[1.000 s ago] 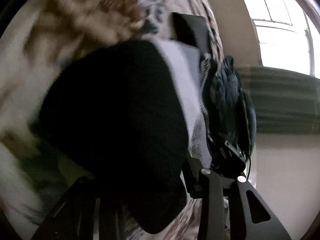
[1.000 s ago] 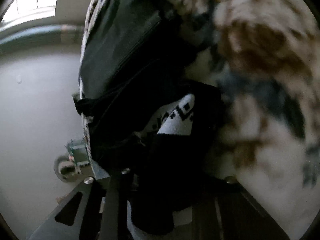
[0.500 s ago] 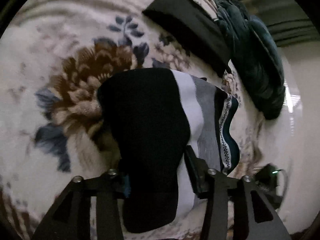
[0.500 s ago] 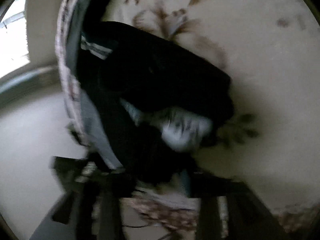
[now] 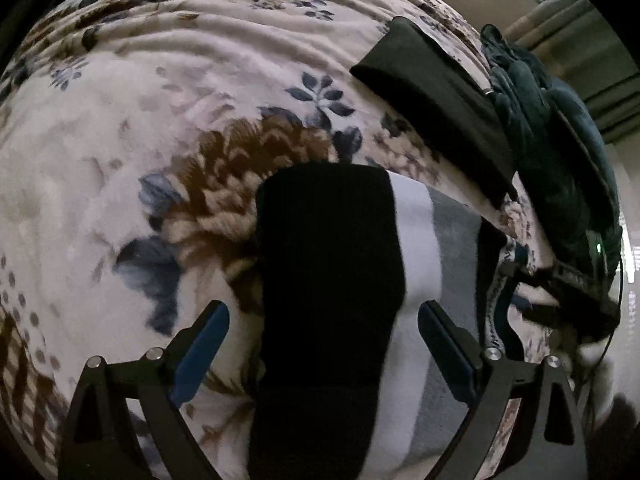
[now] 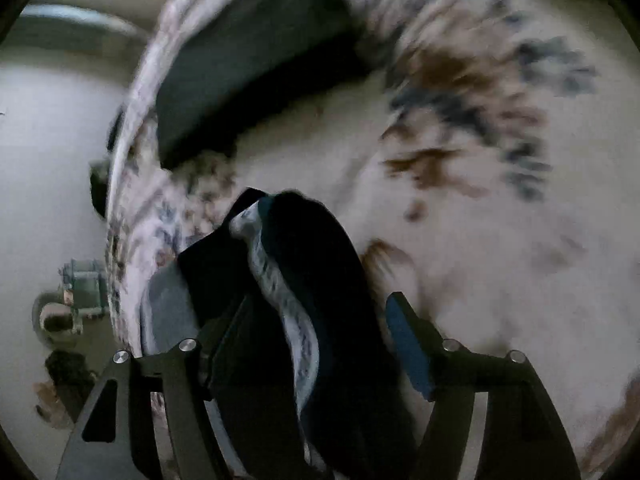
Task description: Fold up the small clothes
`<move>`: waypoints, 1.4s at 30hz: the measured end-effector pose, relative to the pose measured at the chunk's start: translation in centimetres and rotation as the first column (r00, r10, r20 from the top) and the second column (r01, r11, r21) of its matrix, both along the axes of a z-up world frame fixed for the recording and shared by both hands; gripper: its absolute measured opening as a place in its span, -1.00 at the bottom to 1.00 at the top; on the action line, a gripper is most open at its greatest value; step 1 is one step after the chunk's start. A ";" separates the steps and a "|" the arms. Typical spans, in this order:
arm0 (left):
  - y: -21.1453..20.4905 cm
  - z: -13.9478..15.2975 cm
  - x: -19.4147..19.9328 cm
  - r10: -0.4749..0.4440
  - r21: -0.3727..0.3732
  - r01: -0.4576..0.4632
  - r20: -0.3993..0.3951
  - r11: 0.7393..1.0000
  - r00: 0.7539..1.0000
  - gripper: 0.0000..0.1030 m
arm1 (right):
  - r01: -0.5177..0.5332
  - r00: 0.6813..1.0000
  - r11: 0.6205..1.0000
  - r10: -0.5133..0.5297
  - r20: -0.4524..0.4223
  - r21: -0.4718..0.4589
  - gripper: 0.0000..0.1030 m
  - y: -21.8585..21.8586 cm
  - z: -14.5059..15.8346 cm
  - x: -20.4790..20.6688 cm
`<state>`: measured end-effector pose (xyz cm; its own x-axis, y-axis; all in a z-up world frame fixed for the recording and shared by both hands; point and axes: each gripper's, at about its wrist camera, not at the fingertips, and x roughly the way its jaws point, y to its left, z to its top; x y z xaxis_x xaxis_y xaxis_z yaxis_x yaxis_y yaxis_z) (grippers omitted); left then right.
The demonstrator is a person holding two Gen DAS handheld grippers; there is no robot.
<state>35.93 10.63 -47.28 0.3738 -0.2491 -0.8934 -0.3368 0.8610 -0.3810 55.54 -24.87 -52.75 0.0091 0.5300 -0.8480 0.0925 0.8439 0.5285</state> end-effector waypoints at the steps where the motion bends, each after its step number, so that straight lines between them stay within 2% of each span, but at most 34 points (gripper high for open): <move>1: 0.3 -0.1 0.0 0.006 -0.007 -0.006 -0.003 1.000 1.000 0.87 | -0.040 0.999 0.999 0.040 0.029 0.004 -0.14 0.8 0.1 0.8; 2: 0.6 0.0 -0.2 0.010 -0.018 -0.010 -0.005 1.000 1.000 0.87 | -0.054 0.997 0.998 0.055 0.052 -0.017 -0.67 1.1 0.7 1.1; 4: 1.0 -0.4 -0.2 0.022 -0.039 -0.022 -0.012 0.999 1.000 0.87 | -0.072 0.987 0.997 0.077 0.139 -0.038 -0.83 1.8 2.8 2.0; 6: 1.3 -0.7 -0.3 0.030 -0.054 -0.031 -0.020 0.998 0.999 0.87 | -0.067 0.978 0.996 0.078 0.193 -0.066 -0.84 2.2 4.3 2.9; 9: 1.6 -1.3 -0.1 0.047 -0.071 -0.049 -0.032 0.996 0.998 0.87 | -0.104 0.970 0.986 0.129 0.204 -0.129 -0.84 4.0 4.1 5.0; 12: 1.7 -1.5 -0.2 0.059 -0.082 -0.062 -0.041 0.995 0.997 0.87 | -0.177 0.977 0.971 0.193 0.090 -0.163 -0.83 4.8 2.0 5.7; 13: 1.7 -1.6 -0.3 0.062 -0.094 -0.066 -0.040 0.993 0.997 0.87 | -0.163 0.981 0.976 0.177 0.083 -0.145 -0.77 4.3 2.1 5.3; 15: 1.7 -1.6 -0.4 0.058 -0.095 -0.061 -0.042 0.994 0.997 0.87 | -0.119 0.988 0.987 0.129 0.088 -0.111 -0.31 2.3 2.8 4.0; 16: 1.6 -1.7 -0.5 0.055 -0.098 -0.059 -0.043 0.993 0.998 0.87 | -0.087 0.992 0.993 0.094 0.082 -0.085 0.04 0.8 3.1 2.9; 18: 1.5 -1.9 -0.8 0.059 -0.111 -0.064 -0.050 0.992 0.997 0.87 | -0.055 0.997 0.998 0.056 0.044 -0.018 0.10 -1.0 2.7 0.9; 21: 1.2 -2.3 -1.5 0.059 -0.134 -0.067 -0.063 0.989 0.996 0.87 | -0.042 0.998 0.999 0.041 -0.054 -0.016 0.10 -2.9 1.4 -2.8; 24: 0.6 -2.9 -2.2 0.049 -0.147 -0.061 -0.082 0.987 0.995 0.87 | 0.003 0.991 0.998 0.005 -0.136 0.059 0.10 -4.3 -0.4 -6.8; 25: 0.4 -3.2 -2.4 0.046 -0.157 -0.059 -0.088 0.986 0.995 0.87 | 0.024 0.990 0.996 -0.012 -0.139 0.080 0.06 -4.7 -0.7 -8.2; 26: 0.3 -3.4 -2.6 0.046 -0.162 -0.060 -0.089 0.985 0.995 0.87 | 0.028 0.992 0.996 -0.016 -0.123 0.090 -0.19 -4.7 -0.8 -8.9; 28: 0.3 -3.3 -2.8 0.046 -0.165 -0.059 -0.083 0.985 0.996 0.87 | 0.008 0.995 0.999 -0.005 -0.099 0.037 -0.61 -4.2 -1.0 -9.9; 29: 0.3 -3.3 -2.9 0.044 -0.163 -0.057 -0.079 0.985 0.996 0.87 | 0.010 0.997 1.000 -0.008 -0.081 0.025 -0.71 -4.2 -0.9 -10.1; 32: 0.4 -3.1 -3.0 0.038 -0.169 -0.049 -0.069 0.984 0.997 0.87 | 0.064 0.998 0.997 -0.064 -0.007 -0.042 -0.88 -5.4 0.3 -10.3; 33: 0.4 -3.1 -3.1 0.035 -0.175 -0.046 -0.066 0.983 0.997 0.87 | 0.080 0.997 0.995 -0.081 0.000 -0.066 -0.88 -6.0 0.1 -10.3; 35: 0.4 -3.0 -3.2 0.028 -0.175 -0.038 -0.058 0.984 0.998 0.87 | 0.056 0.998 0.998 -0.057 -0.028 -0.042 -0.87 -6.4 -0.7 -10.1; 37: 0.4 -3.0 -3.2 0.023 -0.187 -0.031 -0.046 0.982 0.999 0.87 | 0.038 0.997 0.998 -0.035 -0.075 0.046 -0.80 -6.4 -1.1 -9.6; 39: 0.7 -3.3 -3.3 0.031 -0.235 -0.035 -0.021 0.971 0.999 0.87 | 0.017 0.996 0.996 -0.009 -0.086 0.091 -0.15 -6.4 -1.2 -8.7; 40: 0.7 -3.5 -3.1 0.036 -0.264 -0.037 -0.011 0.964 0.999 0.87 | 0.018 0.998 0.991 -0.011 -0.055 0.131 0.32 -6.6 -1.1 -8.1; 41: 0.8 -4.1 -3.1 0.047 -0.303 -0.046 -0.004 0.952 0.999 0.87 | 0.012 0.999 0.986 -0.004 -0.050 0.164 0.45 -6.5 -1.3 -7.6; 42: 0.8 -4.5 -3.1 0.053 -0.324 -0.050 -0.001 0.945 0.999 0.87 | -0.007 0.998 0.978 0.022 -0.066 0.210 0.45 -5.9 -2.2 -6.9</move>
<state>32.80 11.48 -51.75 0.4008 -0.5049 -0.7645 -0.3733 0.6720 -0.6396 48.69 -30.74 -55.00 -0.0534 0.6957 -0.7163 0.1228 0.7165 0.6867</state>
